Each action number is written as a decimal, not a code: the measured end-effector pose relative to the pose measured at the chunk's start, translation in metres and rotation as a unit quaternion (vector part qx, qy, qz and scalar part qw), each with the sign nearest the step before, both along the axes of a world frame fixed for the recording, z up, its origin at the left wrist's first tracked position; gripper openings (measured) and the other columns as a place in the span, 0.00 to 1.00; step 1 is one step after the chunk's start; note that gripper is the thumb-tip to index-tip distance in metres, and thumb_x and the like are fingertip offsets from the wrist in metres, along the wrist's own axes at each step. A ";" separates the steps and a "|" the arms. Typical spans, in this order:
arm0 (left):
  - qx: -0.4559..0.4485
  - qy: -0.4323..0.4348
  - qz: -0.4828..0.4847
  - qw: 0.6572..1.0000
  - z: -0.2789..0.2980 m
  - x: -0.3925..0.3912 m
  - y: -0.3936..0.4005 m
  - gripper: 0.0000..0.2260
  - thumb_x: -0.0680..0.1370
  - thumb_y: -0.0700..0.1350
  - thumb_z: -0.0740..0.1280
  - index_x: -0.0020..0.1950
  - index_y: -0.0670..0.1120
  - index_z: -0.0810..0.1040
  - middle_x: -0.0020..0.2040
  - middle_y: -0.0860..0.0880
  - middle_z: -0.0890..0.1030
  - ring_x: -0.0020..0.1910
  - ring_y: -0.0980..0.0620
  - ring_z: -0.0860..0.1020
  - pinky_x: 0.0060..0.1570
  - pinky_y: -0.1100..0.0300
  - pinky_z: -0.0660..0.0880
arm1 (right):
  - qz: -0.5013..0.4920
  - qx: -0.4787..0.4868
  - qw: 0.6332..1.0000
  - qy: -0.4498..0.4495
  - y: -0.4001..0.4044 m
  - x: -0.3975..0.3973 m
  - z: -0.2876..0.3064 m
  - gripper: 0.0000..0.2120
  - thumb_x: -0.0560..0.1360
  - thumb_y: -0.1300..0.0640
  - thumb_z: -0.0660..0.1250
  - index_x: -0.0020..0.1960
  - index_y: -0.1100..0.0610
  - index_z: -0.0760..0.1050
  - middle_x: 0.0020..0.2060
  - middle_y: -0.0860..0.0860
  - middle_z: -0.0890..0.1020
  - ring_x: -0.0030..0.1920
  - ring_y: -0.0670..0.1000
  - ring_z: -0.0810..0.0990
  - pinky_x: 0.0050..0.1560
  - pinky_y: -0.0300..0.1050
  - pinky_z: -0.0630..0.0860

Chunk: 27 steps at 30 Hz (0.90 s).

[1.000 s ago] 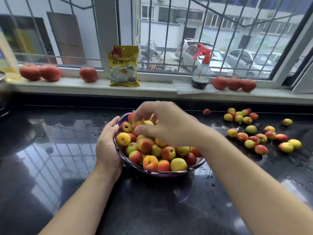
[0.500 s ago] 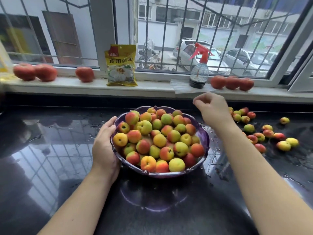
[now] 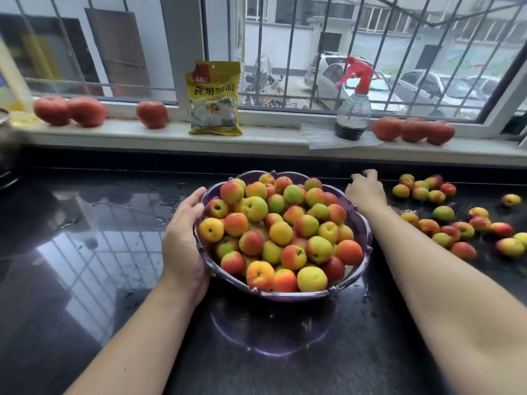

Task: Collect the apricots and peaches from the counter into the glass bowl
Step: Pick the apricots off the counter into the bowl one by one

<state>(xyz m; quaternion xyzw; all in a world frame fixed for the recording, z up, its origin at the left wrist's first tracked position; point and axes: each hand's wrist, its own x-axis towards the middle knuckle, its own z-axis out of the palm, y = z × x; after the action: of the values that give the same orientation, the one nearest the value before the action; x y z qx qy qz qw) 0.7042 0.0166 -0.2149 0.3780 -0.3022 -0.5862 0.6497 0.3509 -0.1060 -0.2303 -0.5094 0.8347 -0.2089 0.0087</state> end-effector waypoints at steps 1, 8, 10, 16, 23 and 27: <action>-0.001 -0.002 0.001 1.000 0.000 0.000 0.000 0.14 0.85 0.45 0.60 0.68 0.48 0.80 0.62 0.44 0.87 0.62 0.42 0.85 0.66 0.40 0.78 | 0.000 -0.020 1.000 -0.005 0.002 0.001 0.001 0.19 0.80 0.60 0.60 0.70 0.61 0.74 0.73 0.60 0.64 0.68 0.67 0.69 0.68 0.54 0.68; 0.004 -0.006 0.002 1.000 0.006 -0.001 0.005 0.14 0.85 0.45 0.61 0.68 0.49 0.80 0.62 0.44 0.87 0.62 0.43 0.85 0.66 0.40 0.79 | 0.136 -0.199 0.926 -0.289 0.069 0.042 0.079 0.11 0.76 0.64 0.70 0.56 0.53 0.80 0.48 0.54 0.83 0.47 0.53 0.83 0.60 0.53 0.80; 0.006 -0.001 0.006 1.000 0.007 -0.002 0.007 0.14 0.84 0.45 0.62 0.68 0.48 0.81 0.62 0.44 0.87 0.63 0.42 0.85 0.67 0.39 0.79 | 0.262 -0.175 0.871 -0.377 0.111 0.075 0.116 0.09 0.78 0.62 0.71 0.58 0.56 0.79 0.49 0.57 0.84 0.47 0.54 0.86 0.55 0.52 0.83; 0.013 0.003 0.005 1.000 0.010 -0.002 0.010 0.13 0.85 0.44 0.61 0.66 0.48 0.81 0.60 0.44 0.87 0.61 0.43 0.85 0.68 0.39 0.78 | 0.423 -0.004 0.899 -0.110 0.173 0.159 0.144 0.10 0.76 0.51 0.74 0.56 0.46 0.79 0.47 0.42 0.84 0.50 0.40 0.82 0.55 0.40 0.79; 0.016 -0.008 0.001 1.000 0.007 0.000 0.007 0.14 0.84 0.46 0.62 0.67 0.49 0.81 0.62 0.44 0.86 0.62 0.42 0.85 0.66 0.39 0.80 | 0.397 -0.023 0.918 0.002 0.156 0.179 0.111 0.14 0.75 0.45 0.73 0.59 0.44 0.77 0.51 0.41 0.76 0.54 0.46 0.76 0.55 0.45 0.75; 0.013 -0.002 0.004 1.000 0.006 0.000 0.005 0.14 0.85 0.45 0.62 0.67 0.49 0.81 0.62 0.44 0.86 0.62 0.43 0.85 0.66 0.39 0.79 | 0.373 -0.095 0.918 -0.095 0.152 0.167 0.122 0.10 0.77 0.48 0.72 0.58 0.47 0.81 0.48 0.42 0.81 0.50 0.41 0.79 0.53 0.39 0.76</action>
<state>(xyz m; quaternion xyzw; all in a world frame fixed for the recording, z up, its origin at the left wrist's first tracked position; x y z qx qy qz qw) 0.7040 0.0218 -0.2085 0.3885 -0.2944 -0.5866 0.6468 0.5179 0.0458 -0.1087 -0.7601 0.5555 -0.3161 0.1175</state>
